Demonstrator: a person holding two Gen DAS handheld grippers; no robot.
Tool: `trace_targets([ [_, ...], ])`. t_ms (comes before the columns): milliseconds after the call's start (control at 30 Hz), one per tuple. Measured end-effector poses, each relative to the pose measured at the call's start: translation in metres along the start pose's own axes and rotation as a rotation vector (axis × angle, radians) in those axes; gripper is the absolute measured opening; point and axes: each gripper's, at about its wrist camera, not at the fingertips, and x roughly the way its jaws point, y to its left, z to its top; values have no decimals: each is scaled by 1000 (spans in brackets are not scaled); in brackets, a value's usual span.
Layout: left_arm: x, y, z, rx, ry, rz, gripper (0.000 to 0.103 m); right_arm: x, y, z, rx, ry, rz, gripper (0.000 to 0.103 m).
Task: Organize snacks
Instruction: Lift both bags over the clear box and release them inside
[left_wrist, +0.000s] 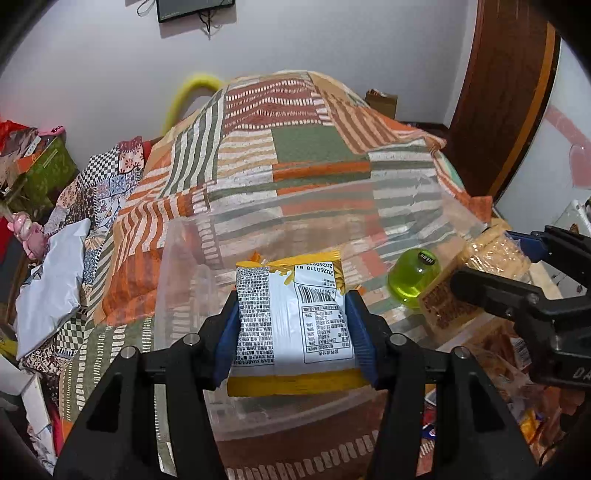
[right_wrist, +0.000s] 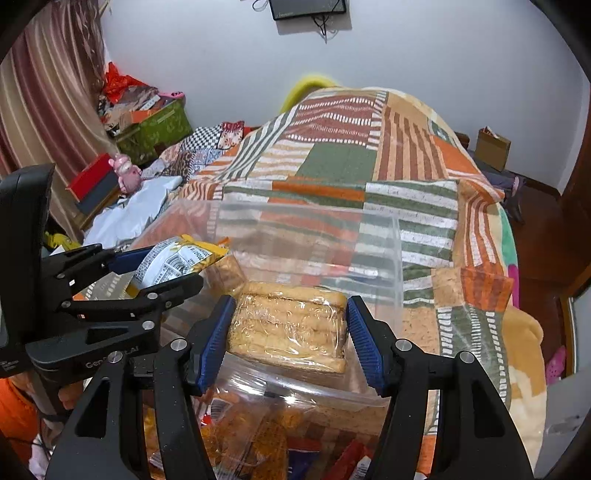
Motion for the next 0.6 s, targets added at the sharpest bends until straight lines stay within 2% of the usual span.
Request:
trace_targets([
  [167, 5, 3, -1, -19, 21, -19, 55, 8, -1, -3, -2, 29, -2, 58],
  [400, -2, -3, -4, 7, 9, 9, 55, 11, 0, -7, -6, 56, -16, 60],
  [600, -23, -9, -9, 35, -17, 8, 63, -6, 1, -6, -17, 28, -30, 61],
])
